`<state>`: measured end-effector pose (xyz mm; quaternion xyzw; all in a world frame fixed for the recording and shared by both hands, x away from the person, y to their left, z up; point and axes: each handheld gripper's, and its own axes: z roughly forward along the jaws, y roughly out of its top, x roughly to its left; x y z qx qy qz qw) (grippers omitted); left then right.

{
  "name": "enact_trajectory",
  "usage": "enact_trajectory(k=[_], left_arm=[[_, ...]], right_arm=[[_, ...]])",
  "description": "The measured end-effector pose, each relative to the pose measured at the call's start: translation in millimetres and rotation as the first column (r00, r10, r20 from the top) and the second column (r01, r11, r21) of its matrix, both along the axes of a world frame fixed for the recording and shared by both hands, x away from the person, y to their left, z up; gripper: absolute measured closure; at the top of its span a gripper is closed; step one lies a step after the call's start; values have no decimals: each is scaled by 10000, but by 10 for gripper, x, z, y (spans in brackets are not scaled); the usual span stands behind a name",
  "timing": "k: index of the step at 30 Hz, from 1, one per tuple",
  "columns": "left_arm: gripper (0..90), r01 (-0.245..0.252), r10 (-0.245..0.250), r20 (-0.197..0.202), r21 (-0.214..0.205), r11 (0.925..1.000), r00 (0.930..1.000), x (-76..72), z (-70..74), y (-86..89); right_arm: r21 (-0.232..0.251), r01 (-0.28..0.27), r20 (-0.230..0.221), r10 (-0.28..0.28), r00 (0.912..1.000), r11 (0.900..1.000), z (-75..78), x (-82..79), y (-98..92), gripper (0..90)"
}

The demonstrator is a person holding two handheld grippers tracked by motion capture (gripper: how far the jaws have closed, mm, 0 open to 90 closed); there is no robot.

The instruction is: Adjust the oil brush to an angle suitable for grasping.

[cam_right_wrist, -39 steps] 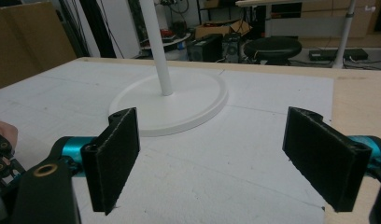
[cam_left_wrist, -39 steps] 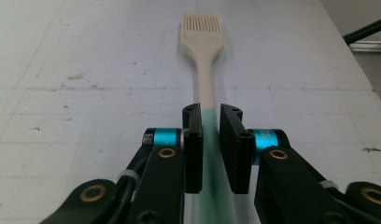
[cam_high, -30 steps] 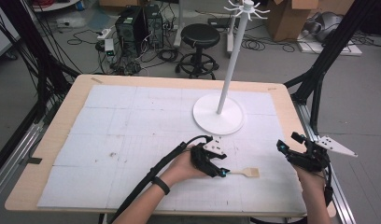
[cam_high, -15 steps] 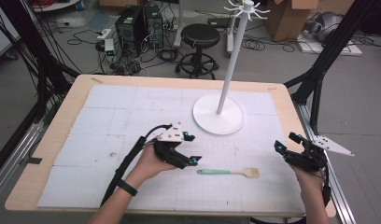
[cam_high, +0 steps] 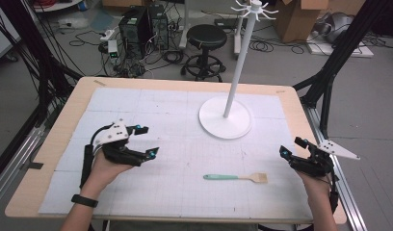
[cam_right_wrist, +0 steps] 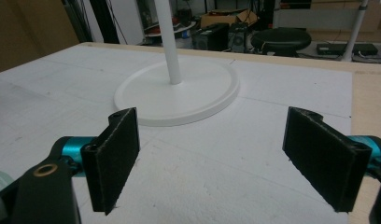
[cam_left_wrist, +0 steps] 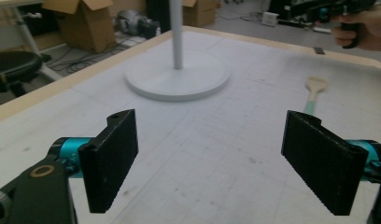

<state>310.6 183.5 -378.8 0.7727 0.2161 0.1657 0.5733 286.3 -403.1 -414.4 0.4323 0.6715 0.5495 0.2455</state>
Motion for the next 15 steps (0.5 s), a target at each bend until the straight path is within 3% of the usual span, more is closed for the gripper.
enact_trajectory(k=[5, 6, 10, 11, 13, 15], left_arm=[[187, -696, 702, 231, -253, 9972, 9973, -40, -49, 369], [184, -914, 933, 426, -442, 9948, 9947, -64, -71, 491], [178, -1265, 1294, 456, -611, 9901, 9905, -85, -114, 666], [177, -1592, 1625, 512, -628, 9852, 9854, -96, -141, 769], [174, -1711, 1748, 504, -695, 9828, 9833, -102, -156, 812], [173, -1975, 2030, 695, -788, 9771, 9767, -121, -184, 891]], right_arm=[[-47, 17, -65, -18, 10000, 10000, -10, 2, 13, 182], [-24, 13, -95, -13, 10000, 10000, -12, 1, 17, 182], [-67, -14, -56, 14, 10000, 10000, -21, 5, 20, 182], [-85, -23, -57, 22, 10000, 10000, -23, 5, 19, 182], [-93, -24, -93, 23, 10000, 10000, -28, 5, 17, 182], [-84, -36, -101, 35, 9999, 10000, -31, 5, 16, 182]])
